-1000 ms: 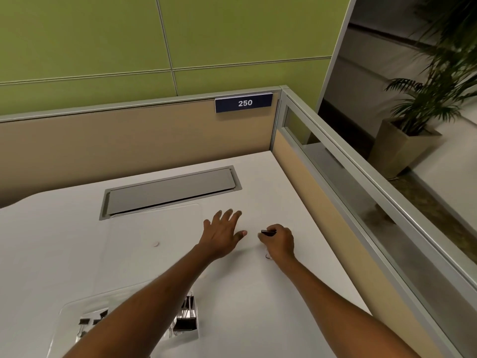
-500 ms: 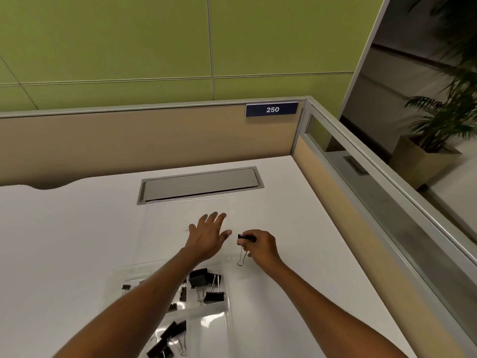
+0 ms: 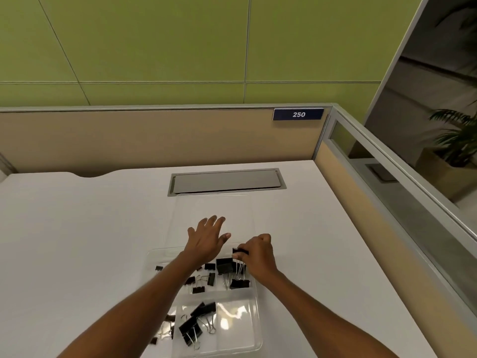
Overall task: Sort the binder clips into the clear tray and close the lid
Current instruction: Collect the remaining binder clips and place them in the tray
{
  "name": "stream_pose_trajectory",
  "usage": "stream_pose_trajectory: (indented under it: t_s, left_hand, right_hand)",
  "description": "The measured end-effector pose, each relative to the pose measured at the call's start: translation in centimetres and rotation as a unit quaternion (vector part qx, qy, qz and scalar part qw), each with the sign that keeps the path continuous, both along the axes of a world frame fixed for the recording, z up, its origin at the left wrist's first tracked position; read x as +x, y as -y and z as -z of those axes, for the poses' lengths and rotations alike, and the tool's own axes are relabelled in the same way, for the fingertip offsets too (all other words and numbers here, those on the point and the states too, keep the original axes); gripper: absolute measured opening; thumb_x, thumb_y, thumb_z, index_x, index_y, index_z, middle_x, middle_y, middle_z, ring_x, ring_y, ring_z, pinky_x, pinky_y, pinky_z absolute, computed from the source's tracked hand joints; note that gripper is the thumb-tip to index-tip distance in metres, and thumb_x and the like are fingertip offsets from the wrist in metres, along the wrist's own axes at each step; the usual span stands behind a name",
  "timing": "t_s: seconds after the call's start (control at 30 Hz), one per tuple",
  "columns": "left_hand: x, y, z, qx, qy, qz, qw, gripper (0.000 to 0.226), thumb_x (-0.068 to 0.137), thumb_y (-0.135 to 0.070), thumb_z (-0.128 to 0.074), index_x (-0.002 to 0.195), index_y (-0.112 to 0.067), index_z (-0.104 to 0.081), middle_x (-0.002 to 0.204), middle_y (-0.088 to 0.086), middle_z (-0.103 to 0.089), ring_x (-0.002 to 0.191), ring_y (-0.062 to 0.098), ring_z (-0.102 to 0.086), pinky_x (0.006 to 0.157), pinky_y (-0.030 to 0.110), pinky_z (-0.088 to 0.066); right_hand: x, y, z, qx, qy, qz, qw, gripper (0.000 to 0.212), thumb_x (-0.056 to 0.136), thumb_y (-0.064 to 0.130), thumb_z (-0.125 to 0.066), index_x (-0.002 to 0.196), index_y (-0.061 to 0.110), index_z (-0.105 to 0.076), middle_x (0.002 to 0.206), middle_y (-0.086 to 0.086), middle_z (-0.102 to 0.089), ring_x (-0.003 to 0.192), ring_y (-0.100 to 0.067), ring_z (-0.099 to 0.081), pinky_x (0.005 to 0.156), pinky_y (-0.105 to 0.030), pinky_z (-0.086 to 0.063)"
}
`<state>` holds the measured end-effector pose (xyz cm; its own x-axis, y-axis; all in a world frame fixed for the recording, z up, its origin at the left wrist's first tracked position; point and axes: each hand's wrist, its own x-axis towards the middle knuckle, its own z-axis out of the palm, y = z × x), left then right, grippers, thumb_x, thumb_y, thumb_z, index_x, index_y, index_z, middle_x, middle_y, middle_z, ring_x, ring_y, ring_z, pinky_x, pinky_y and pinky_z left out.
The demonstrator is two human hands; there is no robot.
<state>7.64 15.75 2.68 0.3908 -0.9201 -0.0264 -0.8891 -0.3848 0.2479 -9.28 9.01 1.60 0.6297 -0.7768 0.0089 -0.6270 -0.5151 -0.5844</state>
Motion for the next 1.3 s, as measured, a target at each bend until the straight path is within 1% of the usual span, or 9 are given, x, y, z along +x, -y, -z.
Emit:
stream_pose_trajectory:
  t_s: [0.2, 0.33, 0.57, 0.77, 0.87, 1.0, 1.07, 1.2, 1.3]
  left_hand:
    - [0.7, -1.7, -0.2, 0.0, 0.009, -0.003, 1.0, 0.055, 0.093, -0.058, -0.028, 0.14, -0.029, -0.025, 0.151, 0.005, -0.029, 0.136, 0.028, -0.027, 0.097, 0.056, -0.033]
    - [0.9, -2.9, -0.2, -0.004, 0.016, -0.001, 1.0, 0.055, 0.093, -0.057, -0.028, 0.14, -0.03, -0.024, 0.15, 0.004, -0.029, 0.135, 0.028, -0.028, 0.096, 0.055, -0.035]
    - [1.3, -4.6, -0.2, -0.009, 0.02, 0.001, 1.0, 0.055, 0.093, -0.056, -0.029, 0.14, -0.028, -0.024, 0.15, 0.005, -0.03, 0.135, 0.029, -0.029, 0.096, 0.055, -0.034]
    - [1.5, -6.3, -0.5, -0.01, 0.022, 0.016, 1.0, 0.057, 0.093, -0.057, -0.03, 0.14, -0.025, -0.026, 0.149, 0.007, -0.031, 0.134, 0.03, -0.029, 0.099, 0.053, -0.032]
    - [1.6, -7.3, -0.5, -0.008, 0.019, 0.021, 1.0, 0.058, 0.093, -0.056, -0.032, 0.14, -0.025, -0.025, 0.149, 0.007, -0.031, 0.135, 0.03, -0.028, 0.102, 0.054, -0.031]
    - [1.8, -8.8, -0.9, -0.012, 0.02, 0.023, 0.999, 0.056, 0.093, -0.054, -0.035, 0.139, -0.025, -0.026, 0.148, 0.006, -0.033, 0.135, 0.029, -0.029, 0.103, 0.054, -0.029]
    - [2.1, -9.5, -1.1, -0.016, 0.023, 0.02, 0.999, 0.055, 0.093, -0.053, -0.036, 0.139, -0.025, -0.027, 0.147, 0.006, -0.034, 0.134, 0.029, -0.03, 0.103, 0.054, -0.029]
    - [2.6, -11.0, -1.3, -0.018, 0.031, 0.02, 0.999, 0.054, 0.093, -0.053, -0.037, 0.138, -0.024, -0.028, 0.146, 0.006, -0.036, 0.133, 0.029, -0.032, 0.102, 0.055, -0.029]
    - [3.0, -11.7, -1.6, -0.022, 0.036, 0.021, 0.999, 0.055, 0.092, -0.053, -0.037, 0.137, -0.023, -0.029, 0.146, 0.008, -0.037, 0.132, 0.029, -0.033, 0.102, 0.056, -0.03]
  right_hand:
    - [0.5, -1.5, 0.1, -0.084, -0.081, -0.025, 0.993, 0.034, 0.08, 0.05, -0.065, 0.102, 0.027, -0.073, 0.094, 0.001, -0.062, 0.104, -0.02, -0.038, 0.082, -0.025, -0.035]
    - [0.6, -2.3, 0.5, -0.124, -0.145, -0.067, 0.979, 0.038, 0.086, 0.046, -0.061, 0.113, 0.021, -0.066, 0.108, -0.003, -0.061, 0.11, -0.025, -0.039, 0.087, -0.033, -0.034]
    - [0.4, -3.6, 0.4, -0.146, -0.147, -0.089, 0.974, 0.033, 0.09, 0.026, -0.06, 0.122, 0.02, -0.06, 0.116, -0.003, -0.061, 0.116, -0.028, -0.037, 0.092, -0.035, -0.033]
    - [-0.1, -4.7, -0.1, -0.15, -0.158, -0.089, 0.972, 0.03, 0.085, 0.007, -0.052, 0.111, 0.018, -0.062, 0.106, 0.002, -0.066, 0.111, -0.025, -0.039, 0.083, -0.033, -0.033]
    - [-0.5, -5.2, 0.1, -0.135, -0.168, -0.092, 0.972, 0.03, 0.083, 0.003, -0.049, 0.104, 0.02, -0.063, 0.102, 0.002, -0.065, 0.107, -0.025, -0.041, 0.076, -0.032, -0.029]
    - [-1.0, -5.8, -0.1, -0.102, -0.186, -0.068, 0.975, 0.031, 0.078, -0.001, -0.045, 0.099, 0.016, -0.061, 0.094, -0.003, -0.06, 0.107, -0.025, -0.041, 0.083, -0.034, -0.034]
    - [-1.3, -6.2, -0.3, -0.103, -0.181, -0.052, 0.977, 0.029, 0.08, 0.0, -0.045, 0.098, 0.015, -0.062, 0.09, -0.003, -0.06, 0.107, -0.026, -0.041, 0.082, -0.034, -0.034]
    - [-1.5, -7.2, -0.6, -0.109, -0.185, -0.025, 0.976, 0.032, 0.081, 0.0, -0.046, 0.102, 0.015, -0.065, 0.094, -0.005, -0.063, 0.109, -0.027, -0.04, 0.081, -0.034, -0.035]
    - [-1.6, -7.9, -0.9, -0.12, -0.184, -0.003, 0.976, 0.032, 0.079, -0.001, -0.044, 0.098, 0.013, -0.065, 0.097, -0.005, -0.063, 0.11, -0.029, -0.039, 0.081, -0.033, -0.034]
